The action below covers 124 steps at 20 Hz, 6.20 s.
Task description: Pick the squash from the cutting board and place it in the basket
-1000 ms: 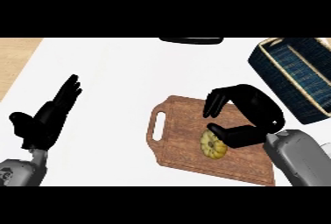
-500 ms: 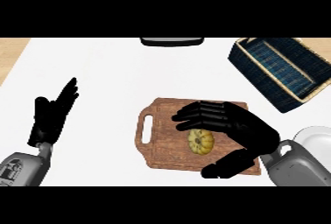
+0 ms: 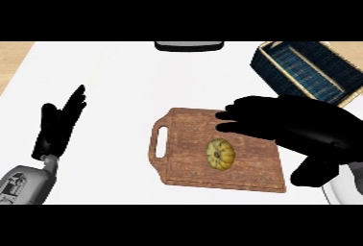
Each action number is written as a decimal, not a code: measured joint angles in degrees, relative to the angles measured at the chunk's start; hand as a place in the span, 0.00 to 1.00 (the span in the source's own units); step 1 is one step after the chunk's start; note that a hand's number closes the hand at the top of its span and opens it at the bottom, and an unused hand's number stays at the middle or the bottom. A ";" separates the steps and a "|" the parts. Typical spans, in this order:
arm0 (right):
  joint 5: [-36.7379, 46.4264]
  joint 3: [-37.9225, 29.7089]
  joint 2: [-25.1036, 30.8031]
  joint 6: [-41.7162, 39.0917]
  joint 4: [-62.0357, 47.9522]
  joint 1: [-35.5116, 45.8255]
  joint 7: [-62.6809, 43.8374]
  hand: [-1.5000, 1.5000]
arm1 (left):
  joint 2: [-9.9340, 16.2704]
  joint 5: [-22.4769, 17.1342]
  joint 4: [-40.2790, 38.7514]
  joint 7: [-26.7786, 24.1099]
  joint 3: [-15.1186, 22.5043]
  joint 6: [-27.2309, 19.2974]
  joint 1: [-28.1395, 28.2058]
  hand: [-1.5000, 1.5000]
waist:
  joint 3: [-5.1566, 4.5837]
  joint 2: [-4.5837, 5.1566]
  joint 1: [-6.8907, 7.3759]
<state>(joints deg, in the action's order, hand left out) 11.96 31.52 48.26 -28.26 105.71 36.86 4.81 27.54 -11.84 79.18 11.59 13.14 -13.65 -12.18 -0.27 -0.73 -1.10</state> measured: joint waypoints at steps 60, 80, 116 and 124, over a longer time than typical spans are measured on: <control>45.52 -4.77 -32.92 -6.98 -17.71 -15.34 9.13 0.00 | -13.11 15.22 0.41 1.50 -12.69 10.87 0.26 0.50 | 0.27 0.73 1.28; 56.47 -5.25 -35.20 1.41 -24.93 -15.66 19.08 1.00 | -14.17 17.18 0.36 2.08 -16.50 14.09 -0.67 0.50 | 0.24 0.61 1.33; 17.43 -35.40 -48.18 -9.65 7.43 2.52 -36.62 1.00 | -15.58 18.49 1.39 2.83 -17.11 14.35 0.26 0.50 | 0.20 0.16 0.57; 7.47 -46.77 -44.10 -9.46 2.10 25.37 -53.48 1.00 | -16.13 18.95 1.05 2.63 -16.92 14.09 -0.19 0.50 | 0.19 0.32 0.86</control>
<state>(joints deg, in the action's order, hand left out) 19.43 -15.25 4.16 -37.72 107.81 62.23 -48.67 11.40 7.11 80.23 14.22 -3.78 0.44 -12.37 -0.08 -0.41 -0.24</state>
